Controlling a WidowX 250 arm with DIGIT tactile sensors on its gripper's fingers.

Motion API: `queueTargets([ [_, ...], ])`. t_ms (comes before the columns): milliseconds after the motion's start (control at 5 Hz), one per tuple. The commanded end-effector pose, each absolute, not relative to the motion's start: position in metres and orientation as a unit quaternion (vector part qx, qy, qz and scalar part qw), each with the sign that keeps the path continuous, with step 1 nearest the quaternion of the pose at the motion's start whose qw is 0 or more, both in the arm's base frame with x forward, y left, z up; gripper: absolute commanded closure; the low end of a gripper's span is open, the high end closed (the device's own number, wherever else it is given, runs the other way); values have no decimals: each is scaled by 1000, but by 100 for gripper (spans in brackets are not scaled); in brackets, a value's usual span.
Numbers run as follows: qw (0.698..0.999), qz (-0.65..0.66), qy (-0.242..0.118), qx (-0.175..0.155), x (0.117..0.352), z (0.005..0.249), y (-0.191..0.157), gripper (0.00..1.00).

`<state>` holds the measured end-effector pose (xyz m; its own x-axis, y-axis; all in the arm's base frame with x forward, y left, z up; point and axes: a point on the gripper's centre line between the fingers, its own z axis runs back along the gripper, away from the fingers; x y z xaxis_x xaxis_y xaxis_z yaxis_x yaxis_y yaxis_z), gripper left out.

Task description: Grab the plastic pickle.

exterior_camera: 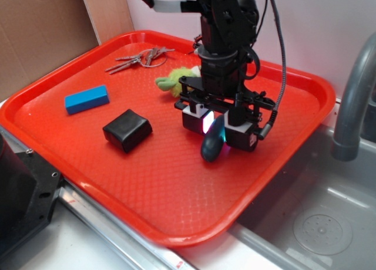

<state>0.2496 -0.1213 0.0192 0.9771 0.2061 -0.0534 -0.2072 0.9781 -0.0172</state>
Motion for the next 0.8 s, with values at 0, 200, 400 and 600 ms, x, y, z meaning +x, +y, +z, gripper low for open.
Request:
queueTargets([
  [0, 993, 67, -101, -13, 258, 104, -98, 100],
  [200, 985, 112, -122, -37, 251, 154, -91, 100],
  [400, 980, 104, -159, -59, 246, 203, -86, 100],
  [600, 980, 112, -149, -71, 243, 252, -83, 100],
])
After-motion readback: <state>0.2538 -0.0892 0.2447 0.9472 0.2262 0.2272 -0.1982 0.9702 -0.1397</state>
